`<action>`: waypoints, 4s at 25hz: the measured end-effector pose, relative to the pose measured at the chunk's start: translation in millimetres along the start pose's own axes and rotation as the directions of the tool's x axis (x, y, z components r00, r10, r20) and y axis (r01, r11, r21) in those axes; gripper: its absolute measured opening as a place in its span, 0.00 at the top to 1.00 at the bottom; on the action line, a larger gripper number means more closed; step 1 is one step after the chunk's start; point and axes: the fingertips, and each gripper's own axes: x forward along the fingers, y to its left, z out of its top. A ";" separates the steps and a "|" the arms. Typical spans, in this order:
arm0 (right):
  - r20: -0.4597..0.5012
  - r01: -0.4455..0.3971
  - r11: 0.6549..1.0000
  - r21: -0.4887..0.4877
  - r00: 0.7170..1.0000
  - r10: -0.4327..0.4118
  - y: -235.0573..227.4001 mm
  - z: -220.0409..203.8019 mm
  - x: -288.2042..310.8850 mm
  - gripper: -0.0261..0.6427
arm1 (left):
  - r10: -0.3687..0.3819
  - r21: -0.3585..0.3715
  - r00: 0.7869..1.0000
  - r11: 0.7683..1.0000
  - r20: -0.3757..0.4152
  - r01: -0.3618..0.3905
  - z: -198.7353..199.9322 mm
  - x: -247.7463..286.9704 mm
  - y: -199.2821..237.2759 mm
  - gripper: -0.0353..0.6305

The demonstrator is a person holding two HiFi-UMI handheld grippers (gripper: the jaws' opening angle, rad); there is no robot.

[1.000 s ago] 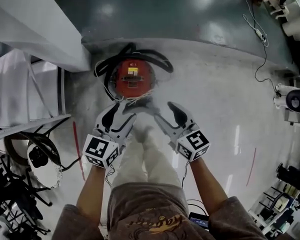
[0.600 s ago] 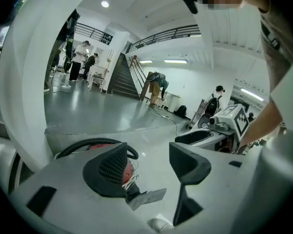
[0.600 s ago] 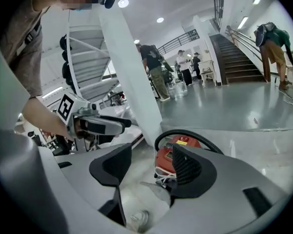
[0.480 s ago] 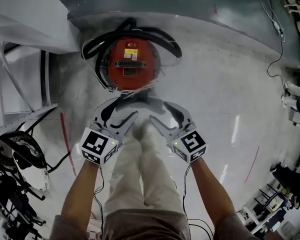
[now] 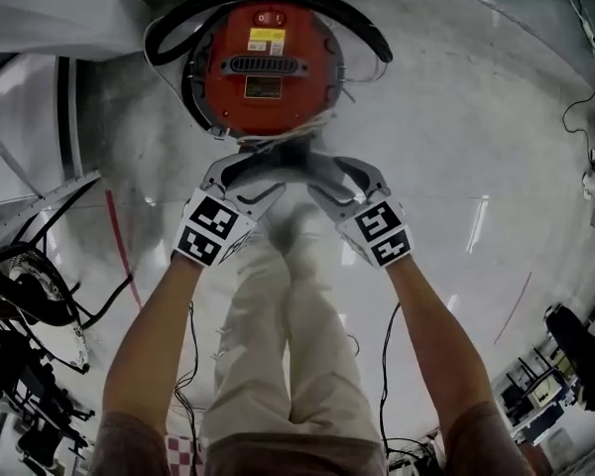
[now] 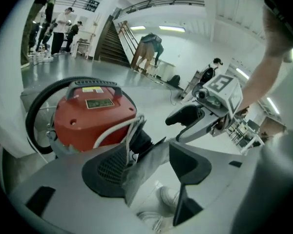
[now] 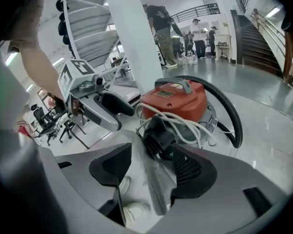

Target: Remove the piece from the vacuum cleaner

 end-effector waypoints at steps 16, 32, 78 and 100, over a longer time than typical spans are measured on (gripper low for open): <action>-0.274 -0.184 0.968 -0.169 0.952 0.133 9.8 -40.9 47.5 0.79 | -0.085 0.163 0.951 0.977 -0.298 0.139 -43.1 49.4 0.2 0.68; -0.225 -0.121 0.987 -0.108 0.970 0.094 11.5 -44.5 45.8 0.90 | -0.019 0.131 0.949 0.989 -0.315 0.063 -52.8 42.1 -1.6 0.86; 0.398 -0.060 0.998 0.034 0.916 0.041 104.5 295.2 -337.1 0.86 | -0.076 0.217 0.996 0.974 0.055 0.062 306.6 -291.3 -178.7 0.84; 0.648 0.079 0.996 0.048 0.756 -0.091 134.0 348.2 -398.4 0.86 | -0.002 0.177 0.884 0.980 0.468 -0.091 349.2 -355.5 -203.0 0.83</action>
